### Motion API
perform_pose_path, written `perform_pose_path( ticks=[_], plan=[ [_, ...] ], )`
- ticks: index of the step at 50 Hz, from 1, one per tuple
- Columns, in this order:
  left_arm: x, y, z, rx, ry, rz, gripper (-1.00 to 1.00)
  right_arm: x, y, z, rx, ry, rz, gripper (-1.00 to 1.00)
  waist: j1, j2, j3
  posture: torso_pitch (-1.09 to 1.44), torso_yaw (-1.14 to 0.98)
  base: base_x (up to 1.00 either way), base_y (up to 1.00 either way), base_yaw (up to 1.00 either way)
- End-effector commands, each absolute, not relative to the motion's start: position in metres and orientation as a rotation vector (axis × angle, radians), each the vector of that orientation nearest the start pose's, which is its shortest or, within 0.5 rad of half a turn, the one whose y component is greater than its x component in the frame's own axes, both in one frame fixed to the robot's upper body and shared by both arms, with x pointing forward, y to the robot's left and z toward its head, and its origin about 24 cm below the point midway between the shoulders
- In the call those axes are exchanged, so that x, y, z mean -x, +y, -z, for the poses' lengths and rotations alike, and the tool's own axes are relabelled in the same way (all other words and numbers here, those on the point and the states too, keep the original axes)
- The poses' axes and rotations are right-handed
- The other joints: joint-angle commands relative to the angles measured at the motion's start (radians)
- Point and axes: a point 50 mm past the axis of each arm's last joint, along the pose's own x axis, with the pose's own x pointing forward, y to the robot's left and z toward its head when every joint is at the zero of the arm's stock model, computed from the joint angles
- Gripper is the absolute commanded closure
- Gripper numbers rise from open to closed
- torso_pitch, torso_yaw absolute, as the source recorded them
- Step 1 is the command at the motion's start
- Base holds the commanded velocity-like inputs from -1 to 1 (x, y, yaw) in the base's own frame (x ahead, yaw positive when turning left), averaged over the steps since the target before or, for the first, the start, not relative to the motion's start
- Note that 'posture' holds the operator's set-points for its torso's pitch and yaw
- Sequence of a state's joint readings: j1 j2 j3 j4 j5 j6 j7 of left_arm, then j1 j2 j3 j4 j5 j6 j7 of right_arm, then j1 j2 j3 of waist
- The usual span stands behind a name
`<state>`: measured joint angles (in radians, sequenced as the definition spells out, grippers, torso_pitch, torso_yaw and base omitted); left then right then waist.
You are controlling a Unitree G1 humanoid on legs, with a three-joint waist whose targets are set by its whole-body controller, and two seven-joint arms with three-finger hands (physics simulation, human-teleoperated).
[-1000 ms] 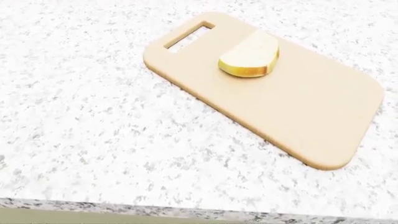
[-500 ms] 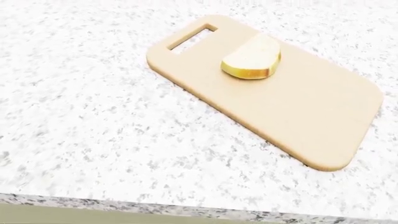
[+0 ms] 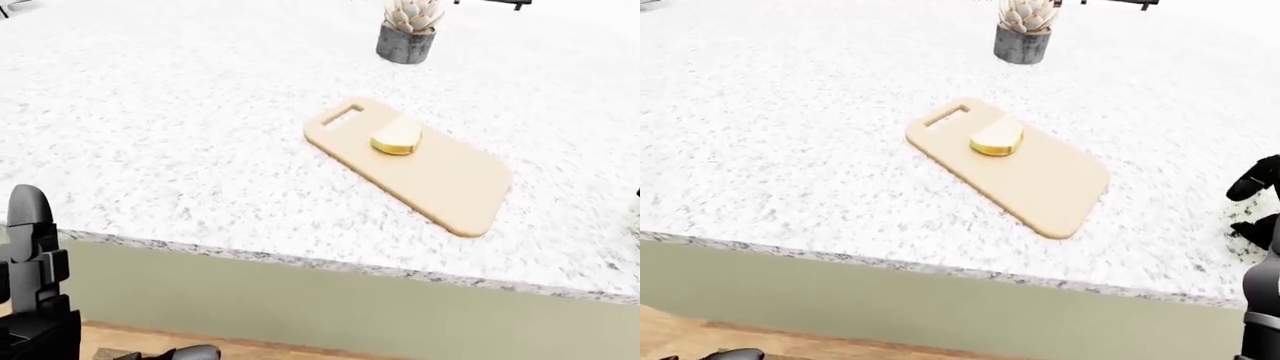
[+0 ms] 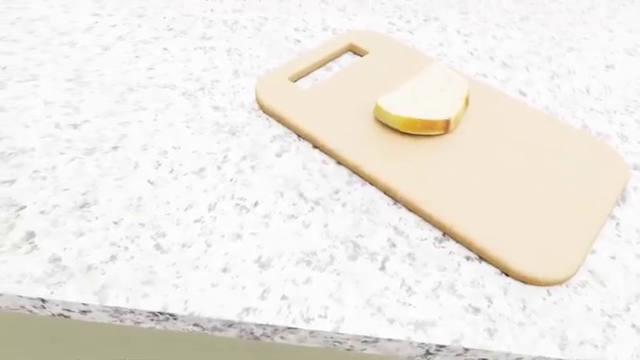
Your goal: Pick up the wedge of cheese and place it on the slice of bread to prepare a simple cheese on bread dish.
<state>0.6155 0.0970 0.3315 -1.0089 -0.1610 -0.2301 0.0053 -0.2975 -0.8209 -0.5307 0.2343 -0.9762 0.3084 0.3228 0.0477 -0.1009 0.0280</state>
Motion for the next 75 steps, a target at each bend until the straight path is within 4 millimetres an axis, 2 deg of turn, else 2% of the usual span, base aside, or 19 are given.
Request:
perform_pose_path(
  ticks=[1, 6, 15, 21, 22, 28, 34, 41, 46, 55, 60, 66, 75],
  plan=[
    [-0.094, 0.207, -0.202, -0.277, -0.721, -0.241, -1.0, -0.236, -0.419, -0.187, 1.295, 0.585, 0.626, 1.0, -0.007, 0.008, -0.003, 0.0, 0.0, 0.0, 0.0, 0.0],
    [-0.095, 0.207, -0.202, -0.283, -0.719, -0.245, -1.0, -0.234, -0.419, -0.19, 1.298, 0.574, 0.627, 1.0, -0.001, 0.004, -0.009, 0.0, 0.0, 0.0, 0.0, 0.0],
    [-0.095, 0.207, -0.202, -0.282, -0.719, -0.242, -1.0, -0.237, -0.416, -0.191, 1.308, 0.546, 0.636, 1.0, -0.002, 0.004, -0.008, 0.0, 0.0, 0.0, 0.0, 0.0],
    [-0.095, 0.207, -0.202, -0.284, -0.718, -0.243, -1.0, -0.238, -0.406, -0.231, 1.327, 0.399, 0.721, 1.0, -0.001, 0.007, -0.003, 0.0, 0.0, 0.0, 0.0, 0.0],
    [-0.096, 0.207, -0.202, -0.284, -0.718, -0.244, -1.0, -0.24, -0.402, -0.241, 1.34, 0.362, 0.733, 1.0, -0.001, 0.01, -0.001, 0.0, 0.0, 0.0, 0.0, 0.0],
    [-0.096, 0.206, -0.201, -0.284, -0.717, -0.244, -1.0, -0.239, -0.39, -0.272, 1.359, 0.245, 0.79, 1.0, -0.008, 0.039, 0.009, 0.0, 0.0, 0.0, 0.0, 0.0],
    [-0.095, 0.206, -0.201, -0.285, -0.718, -0.243, -1.0, -0.235, -0.381, -0.289, 1.375, 0.176, 0.822, 1.0, -0.011, 0.054, 0.015, 0.0, 0.0, 0.0, 0.0, 0.0],
    [-0.095, 0.206, -0.201, -0.283, -0.718, -0.243, -1.0, -0.23, -0.362, -0.314, 1.406, 0.104, 0.829, 1.0, -0.019, 0.055, 0.017, 0.0, 0.0, 0.0, 0.0, 0.0],
    [-0.095, 0.206, -0.202, -0.282, -0.718, -0.242, -1.0, -0.234, -0.347, -0.328, 1.425, 0.053, 0.819, 1.0, -0.024, 0.059, 0.018, 0.0, 0.0, 0.0, 0.0, 0.0],
    [-0.095, 0.207, -0.202, -0.281, -0.719, -0.242, -1.0, -0.269, -0.319, -0.343, 1.411, -0.034, 0.756, 1.0, -0.032, 0.064, 0.014, 0.0, 0.0, 0.0, 0.0, 0.0],
    [-0.096, 0.207, -0.202, -0.281, -0.716, -0.243, -1.0, -0.299, -0.291, -0.355, 1.421, -0.092, 0.69, 1.0, -0.034, 0.074, 0.011, 0.0, 0.0, 0.0, 0.0, 0.0],
    [-0.095, 0.207, -0.202, -0.281, -0.716, -0.244, -1.0, -0.323, -0.264, -0.364, 1.411, -0.146, 0.608, 1.0, -0.035, 0.085, 0.009, 0.0, 0.0, 0.0, 0.0, 0.0],
    [-0.095, 0.207, -0.201, -0.28, -0.715, -0.245, -1.0, -0.357, -0.209, -0.403, 1.394, -0.27, 0.499, 1.0, -0.035, 0.098, 0.008, 0.0, 0.0, 0.0, 0.0, 0.0]
  ],
)
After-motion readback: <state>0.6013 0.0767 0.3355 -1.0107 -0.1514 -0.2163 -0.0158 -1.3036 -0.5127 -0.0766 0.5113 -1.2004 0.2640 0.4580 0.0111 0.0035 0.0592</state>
